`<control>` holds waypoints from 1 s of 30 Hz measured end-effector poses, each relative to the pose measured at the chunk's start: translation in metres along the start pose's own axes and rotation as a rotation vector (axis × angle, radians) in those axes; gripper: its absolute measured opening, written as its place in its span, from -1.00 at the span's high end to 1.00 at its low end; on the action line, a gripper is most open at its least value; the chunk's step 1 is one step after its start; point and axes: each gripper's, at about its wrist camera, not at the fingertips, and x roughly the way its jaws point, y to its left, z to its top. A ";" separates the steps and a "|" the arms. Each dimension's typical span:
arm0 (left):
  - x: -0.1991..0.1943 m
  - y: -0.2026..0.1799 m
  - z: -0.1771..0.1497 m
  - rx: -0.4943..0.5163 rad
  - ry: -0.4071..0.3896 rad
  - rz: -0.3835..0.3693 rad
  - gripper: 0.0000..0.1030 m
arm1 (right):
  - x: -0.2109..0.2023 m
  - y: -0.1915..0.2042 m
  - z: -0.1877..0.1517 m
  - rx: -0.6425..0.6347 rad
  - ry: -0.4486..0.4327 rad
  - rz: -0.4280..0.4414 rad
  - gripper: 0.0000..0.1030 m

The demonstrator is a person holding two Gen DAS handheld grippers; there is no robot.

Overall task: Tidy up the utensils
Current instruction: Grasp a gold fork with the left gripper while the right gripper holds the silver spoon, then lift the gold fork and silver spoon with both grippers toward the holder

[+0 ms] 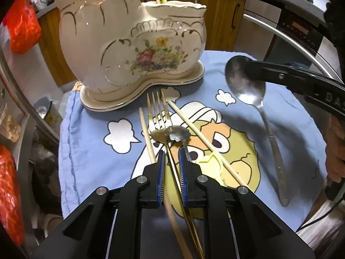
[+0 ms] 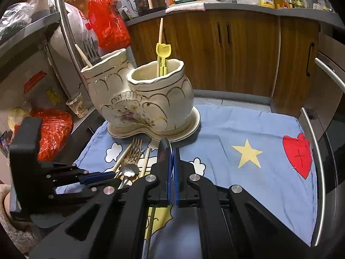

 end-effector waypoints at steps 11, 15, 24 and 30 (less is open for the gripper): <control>0.001 -0.006 0.006 0.004 -0.031 0.028 0.90 | -0.005 -0.002 -0.001 -0.001 -0.017 0.016 0.96; -0.010 -0.008 0.007 -0.011 -0.080 0.026 0.90 | -0.009 -0.003 -0.001 -0.001 -0.035 0.014 0.96; -0.041 0.002 0.002 -0.062 -0.190 -0.061 0.90 | -0.030 -0.004 0.001 0.013 -0.116 0.030 0.96; -0.072 0.001 0.000 -0.069 -0.299 -0.115 0.90 | -0.047 -0.002 0.004 0.004 -0.193 0.011 0.96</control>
